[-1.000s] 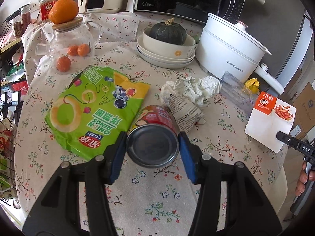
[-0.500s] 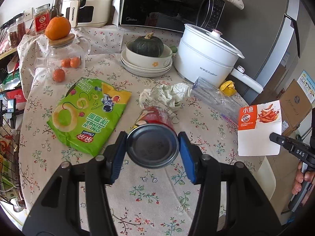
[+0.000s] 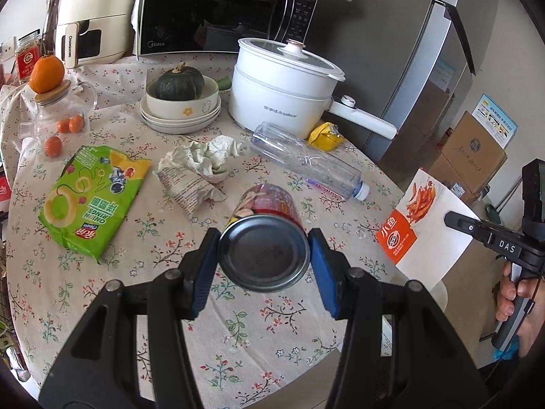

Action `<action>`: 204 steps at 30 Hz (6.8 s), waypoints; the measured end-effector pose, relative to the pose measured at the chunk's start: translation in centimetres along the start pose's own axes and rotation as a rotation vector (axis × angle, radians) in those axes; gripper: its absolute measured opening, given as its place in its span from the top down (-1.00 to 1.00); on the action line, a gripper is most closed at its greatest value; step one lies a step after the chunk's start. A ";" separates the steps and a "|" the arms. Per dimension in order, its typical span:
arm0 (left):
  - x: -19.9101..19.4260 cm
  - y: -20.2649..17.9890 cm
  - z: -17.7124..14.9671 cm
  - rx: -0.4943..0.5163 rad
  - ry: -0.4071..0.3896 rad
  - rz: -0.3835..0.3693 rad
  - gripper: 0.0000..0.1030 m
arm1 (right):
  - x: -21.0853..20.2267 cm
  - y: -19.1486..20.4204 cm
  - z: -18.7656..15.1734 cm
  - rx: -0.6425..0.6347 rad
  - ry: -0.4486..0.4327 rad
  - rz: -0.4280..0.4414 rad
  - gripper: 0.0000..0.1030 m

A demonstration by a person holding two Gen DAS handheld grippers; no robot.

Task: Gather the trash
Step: 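Carry the can and box over the white bin and open both tools, then move both tools back over the table toward the green bag, then grasp the green onion-rings bag with the left tool while the right grasps the white packet, then carry the green bag and white packet to the bin and release both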

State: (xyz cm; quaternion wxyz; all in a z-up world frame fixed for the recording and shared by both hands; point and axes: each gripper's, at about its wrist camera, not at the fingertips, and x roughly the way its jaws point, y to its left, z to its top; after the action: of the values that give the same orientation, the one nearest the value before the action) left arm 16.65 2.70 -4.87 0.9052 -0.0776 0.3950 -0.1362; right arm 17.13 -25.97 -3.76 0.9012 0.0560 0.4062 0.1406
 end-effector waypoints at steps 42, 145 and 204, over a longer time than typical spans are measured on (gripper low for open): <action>5.1 -18.9 -6.9 0.339 0.197 -0.256 -0.05 | -7.5 -12.7 -8.5 0.130 0.101 -0.170 -0.37; 10.2 17.4 0.1 0.108 0.173 0.344 -0.41 | 18.6 16.0 2.5 -0.116 0.164 0.030 -0.67; -5.8 3.3 -0.4 -0.021 -0.092 -0.012 0.96 | 3.6 9.1 -0.1 -0.055 0.044 0.127 0.75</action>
State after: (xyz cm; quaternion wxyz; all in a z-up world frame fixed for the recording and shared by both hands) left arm 13.14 7.58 -1.93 0.9208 -0.0957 0.3537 -0.1336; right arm 17.47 -16.18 -4.45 0.8825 0.0540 0.4175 0.2099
